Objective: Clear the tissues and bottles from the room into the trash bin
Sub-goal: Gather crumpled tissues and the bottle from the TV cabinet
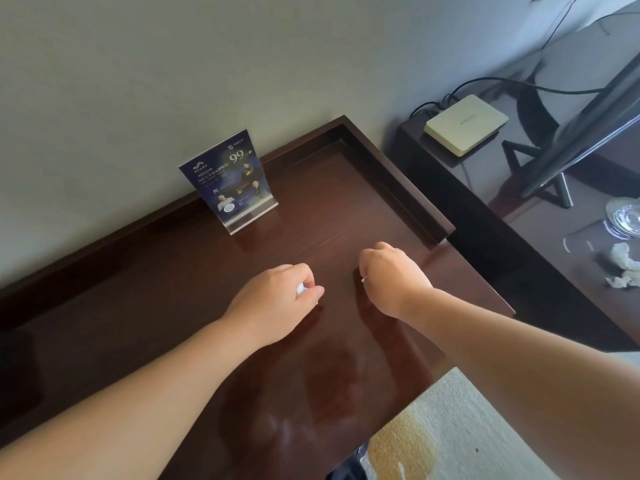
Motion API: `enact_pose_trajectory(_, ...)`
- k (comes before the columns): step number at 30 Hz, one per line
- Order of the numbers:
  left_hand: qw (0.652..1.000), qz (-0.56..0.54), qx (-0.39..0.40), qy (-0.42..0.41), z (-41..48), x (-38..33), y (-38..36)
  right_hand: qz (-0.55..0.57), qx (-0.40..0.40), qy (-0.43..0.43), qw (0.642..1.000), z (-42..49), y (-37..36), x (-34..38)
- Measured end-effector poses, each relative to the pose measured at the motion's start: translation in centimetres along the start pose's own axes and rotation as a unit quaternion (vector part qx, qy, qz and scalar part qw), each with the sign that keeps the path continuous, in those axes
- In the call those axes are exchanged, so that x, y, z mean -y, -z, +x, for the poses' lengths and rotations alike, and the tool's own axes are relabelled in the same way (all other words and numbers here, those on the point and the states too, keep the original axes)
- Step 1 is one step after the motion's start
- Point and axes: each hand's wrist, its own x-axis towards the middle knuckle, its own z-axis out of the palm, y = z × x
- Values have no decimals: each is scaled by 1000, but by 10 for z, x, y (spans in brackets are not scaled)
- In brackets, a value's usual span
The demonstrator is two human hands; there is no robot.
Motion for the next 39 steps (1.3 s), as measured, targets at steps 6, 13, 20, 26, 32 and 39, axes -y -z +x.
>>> enact_pose_trajectory(6, 999, 21, 9, -24, -2, -10, 8, 55, -21, -5, 998, -17, 15, 6)
enact_pose_trajectory(13, 997, 30, 1, -75, -9, -27, 25, 72, -58, 0, 996, -56, 36, 25)
enact_pose_trajectory(20, 991, 25, 22, -131, -19, -55, 35, 78, -101, -42, 991, -104, 50, 32)
enact_pose_trajectory(26, 981, 49, 36, -185, -26, -88, 28, 96, -138, -79, 983, -146, 63, 18)
enact_pose_trajectory(32, 972, 80, 38, -219, -31, -146, 10, 118, -174, -91, 973, -187, 77, -24)
enact_pose_trajectory(39, 964, 89, 38, -248, -29, -248, -48, 136, -184, -105, 968, -243, 87, -125)
